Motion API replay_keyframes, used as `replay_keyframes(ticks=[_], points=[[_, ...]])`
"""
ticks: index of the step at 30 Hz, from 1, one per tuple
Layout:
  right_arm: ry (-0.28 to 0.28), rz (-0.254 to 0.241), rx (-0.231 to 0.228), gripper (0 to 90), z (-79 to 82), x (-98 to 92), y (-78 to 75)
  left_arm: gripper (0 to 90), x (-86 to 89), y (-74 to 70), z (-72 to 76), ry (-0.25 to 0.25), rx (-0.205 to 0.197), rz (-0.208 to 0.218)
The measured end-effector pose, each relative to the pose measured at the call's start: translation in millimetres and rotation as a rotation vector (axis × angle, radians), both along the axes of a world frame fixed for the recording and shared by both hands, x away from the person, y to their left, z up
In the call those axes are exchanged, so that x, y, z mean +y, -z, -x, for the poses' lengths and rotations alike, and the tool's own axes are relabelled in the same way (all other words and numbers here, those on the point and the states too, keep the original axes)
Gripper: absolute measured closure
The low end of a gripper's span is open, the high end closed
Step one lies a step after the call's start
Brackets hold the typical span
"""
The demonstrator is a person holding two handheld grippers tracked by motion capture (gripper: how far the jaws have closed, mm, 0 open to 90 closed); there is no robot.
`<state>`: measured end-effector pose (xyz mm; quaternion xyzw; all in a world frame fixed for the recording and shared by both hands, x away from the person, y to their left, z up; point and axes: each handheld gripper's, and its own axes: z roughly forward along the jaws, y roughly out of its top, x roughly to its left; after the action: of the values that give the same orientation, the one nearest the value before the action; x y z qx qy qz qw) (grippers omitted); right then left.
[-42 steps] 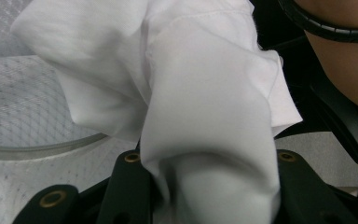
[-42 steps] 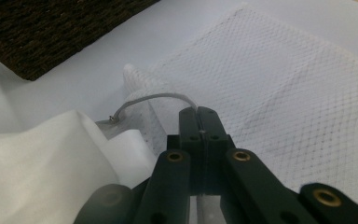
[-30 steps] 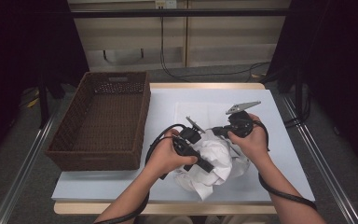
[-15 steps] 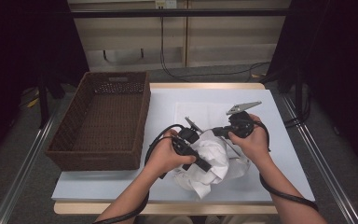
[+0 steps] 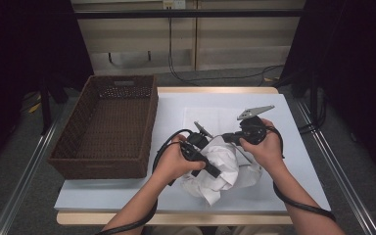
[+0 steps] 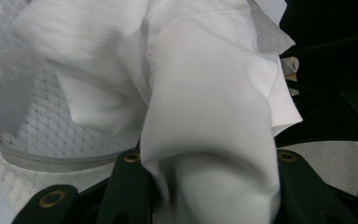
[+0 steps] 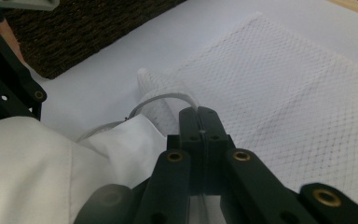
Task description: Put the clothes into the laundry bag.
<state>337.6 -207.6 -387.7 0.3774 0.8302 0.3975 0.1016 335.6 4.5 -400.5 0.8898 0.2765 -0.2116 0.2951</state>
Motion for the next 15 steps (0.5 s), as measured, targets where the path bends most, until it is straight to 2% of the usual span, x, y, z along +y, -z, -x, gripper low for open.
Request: replay_keyframes(ticks=[1, 2, 4, 8, 15], points=[[-0.002, 0.001, 0.000, 90.0, 0.1, 0.1, 0.0, 64.2, -0.5, 0.2, -1.3, 0.008, -0.001, 0.000], [-0.002, 0.002, 0.000, 90.0, 0.3, 0.1, 0.1, 64.2, -1.6, 0.6, -0.9, -0.009, 0.001, 0.006], [-0.003, -0.003, -0.001, 90.0, 0.5, -0.2, 0.2, 64.2, -2.5, 1.4, -2.5, -0.002, -0.007, 0.005], [-0.005, -0.010, 0.008, 90.0, 1.4, -0.7, 0.6, 64.1, -3.4, 2.2, -3.6, -0.024, -0.006, -0.007], [-0.007, -0.008, -0.001, 90.0, 3.3, -2.8, -1.2, 64.1, 3.3, 1.7, -8.4, -0.058, -0.021, -0.020]])
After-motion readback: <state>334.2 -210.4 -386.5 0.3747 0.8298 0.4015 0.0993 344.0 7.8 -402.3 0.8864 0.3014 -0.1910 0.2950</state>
